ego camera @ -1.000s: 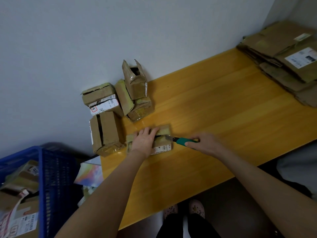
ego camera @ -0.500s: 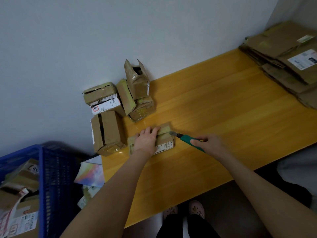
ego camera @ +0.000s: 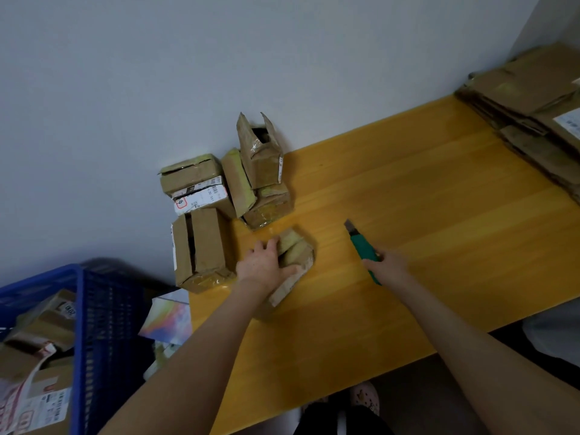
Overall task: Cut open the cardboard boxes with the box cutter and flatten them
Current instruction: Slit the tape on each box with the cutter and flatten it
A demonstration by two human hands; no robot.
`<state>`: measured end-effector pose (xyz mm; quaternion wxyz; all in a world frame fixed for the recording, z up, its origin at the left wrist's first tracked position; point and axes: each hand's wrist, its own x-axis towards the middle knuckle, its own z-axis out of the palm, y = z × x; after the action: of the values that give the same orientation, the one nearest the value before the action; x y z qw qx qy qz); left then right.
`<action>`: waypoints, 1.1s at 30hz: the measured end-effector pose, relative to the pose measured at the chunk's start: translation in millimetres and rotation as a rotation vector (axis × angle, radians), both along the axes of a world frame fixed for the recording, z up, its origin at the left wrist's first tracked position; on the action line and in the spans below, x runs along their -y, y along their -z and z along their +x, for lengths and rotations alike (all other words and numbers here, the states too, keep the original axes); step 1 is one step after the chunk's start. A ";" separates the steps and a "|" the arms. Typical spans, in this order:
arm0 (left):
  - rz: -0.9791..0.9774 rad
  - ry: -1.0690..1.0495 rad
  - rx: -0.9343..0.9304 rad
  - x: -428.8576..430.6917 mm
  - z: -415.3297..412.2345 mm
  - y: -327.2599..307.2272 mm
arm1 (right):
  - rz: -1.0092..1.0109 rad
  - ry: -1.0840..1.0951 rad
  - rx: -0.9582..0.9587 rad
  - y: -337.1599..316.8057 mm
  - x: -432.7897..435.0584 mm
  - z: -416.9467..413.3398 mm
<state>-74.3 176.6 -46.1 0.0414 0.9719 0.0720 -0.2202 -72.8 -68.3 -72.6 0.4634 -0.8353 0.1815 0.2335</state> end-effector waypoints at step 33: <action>0.013 0.075 0.482 36.5 19.5 -130.1 | 0.189 -0.091 0.286 -84.5 -72.3 19.6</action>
<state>-54.8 140.1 84.0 0.0429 0.9986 0.0253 0.0171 -53.1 4.0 11.9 0.5497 -0.8202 0.0533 0.1491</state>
